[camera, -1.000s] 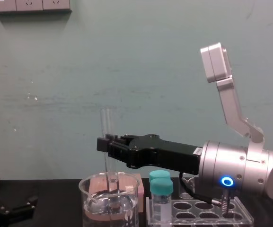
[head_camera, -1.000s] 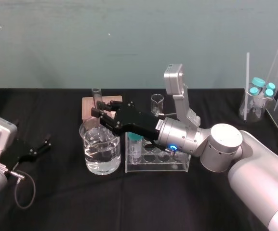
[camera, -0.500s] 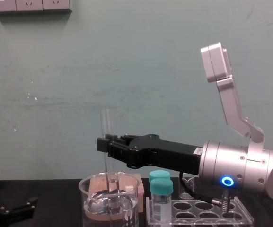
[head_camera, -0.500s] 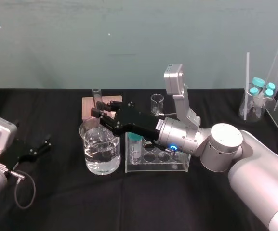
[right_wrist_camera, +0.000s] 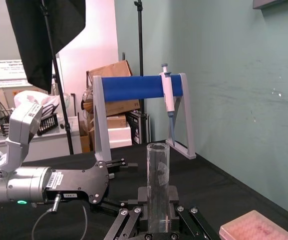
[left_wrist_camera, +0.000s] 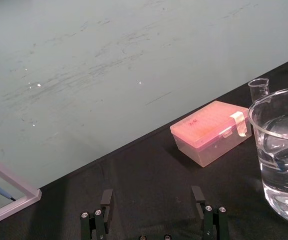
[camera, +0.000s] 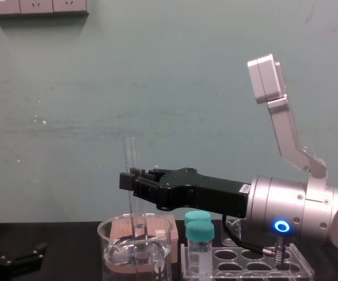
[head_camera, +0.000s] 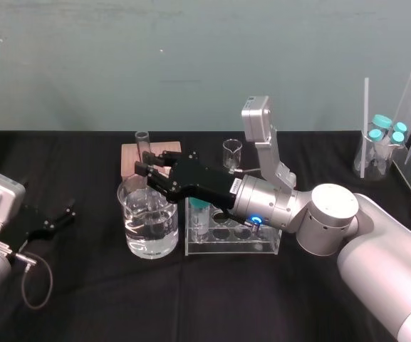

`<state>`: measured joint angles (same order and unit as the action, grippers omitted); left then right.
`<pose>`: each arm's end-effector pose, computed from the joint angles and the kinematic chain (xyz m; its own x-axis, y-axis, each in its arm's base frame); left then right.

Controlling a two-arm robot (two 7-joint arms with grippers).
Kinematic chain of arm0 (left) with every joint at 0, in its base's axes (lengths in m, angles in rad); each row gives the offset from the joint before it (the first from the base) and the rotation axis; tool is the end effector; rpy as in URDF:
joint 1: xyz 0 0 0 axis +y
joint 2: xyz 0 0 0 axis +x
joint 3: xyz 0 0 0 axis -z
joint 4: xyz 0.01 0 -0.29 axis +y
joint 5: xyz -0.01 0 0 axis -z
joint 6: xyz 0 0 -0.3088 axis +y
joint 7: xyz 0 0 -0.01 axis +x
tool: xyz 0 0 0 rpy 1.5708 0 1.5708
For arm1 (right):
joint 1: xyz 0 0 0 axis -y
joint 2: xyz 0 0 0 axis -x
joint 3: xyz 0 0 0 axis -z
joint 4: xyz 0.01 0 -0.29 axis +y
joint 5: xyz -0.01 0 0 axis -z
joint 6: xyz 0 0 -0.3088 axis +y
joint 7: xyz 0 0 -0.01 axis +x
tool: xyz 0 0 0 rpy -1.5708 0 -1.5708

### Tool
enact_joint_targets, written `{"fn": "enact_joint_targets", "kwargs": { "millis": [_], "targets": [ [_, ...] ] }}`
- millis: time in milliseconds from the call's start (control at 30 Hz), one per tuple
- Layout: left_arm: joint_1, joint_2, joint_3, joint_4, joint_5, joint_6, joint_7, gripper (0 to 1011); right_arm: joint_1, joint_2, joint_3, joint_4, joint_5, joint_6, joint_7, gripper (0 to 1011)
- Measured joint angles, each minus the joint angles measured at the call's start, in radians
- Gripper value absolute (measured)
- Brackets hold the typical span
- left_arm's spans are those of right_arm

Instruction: Hold the test tube with one hand and immerse one end into the beaker, then return it to the test tube rack.

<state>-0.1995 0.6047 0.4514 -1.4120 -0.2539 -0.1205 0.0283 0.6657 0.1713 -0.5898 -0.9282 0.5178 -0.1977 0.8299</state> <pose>0.3581 0.0827 -0.3023 0.2923 0.8803 0.3737 -0.9553 0.2873 0.0703 0.4823 0.0586 -0.2633 0.9192 -0.3922 0.0337 0.3882 0.9174 0.0876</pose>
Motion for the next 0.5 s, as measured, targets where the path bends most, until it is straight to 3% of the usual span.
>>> {"fn": "enact_joint_targets", "kwargs": {
  "millis": [500],
  "targets": [
    [0.000,0.000,0.000,0.000,0.000,0.000,0.000,1000,0.001,-0.002,0.000,0.005,0.000,0.000,-0.002,225]
  ]
}}
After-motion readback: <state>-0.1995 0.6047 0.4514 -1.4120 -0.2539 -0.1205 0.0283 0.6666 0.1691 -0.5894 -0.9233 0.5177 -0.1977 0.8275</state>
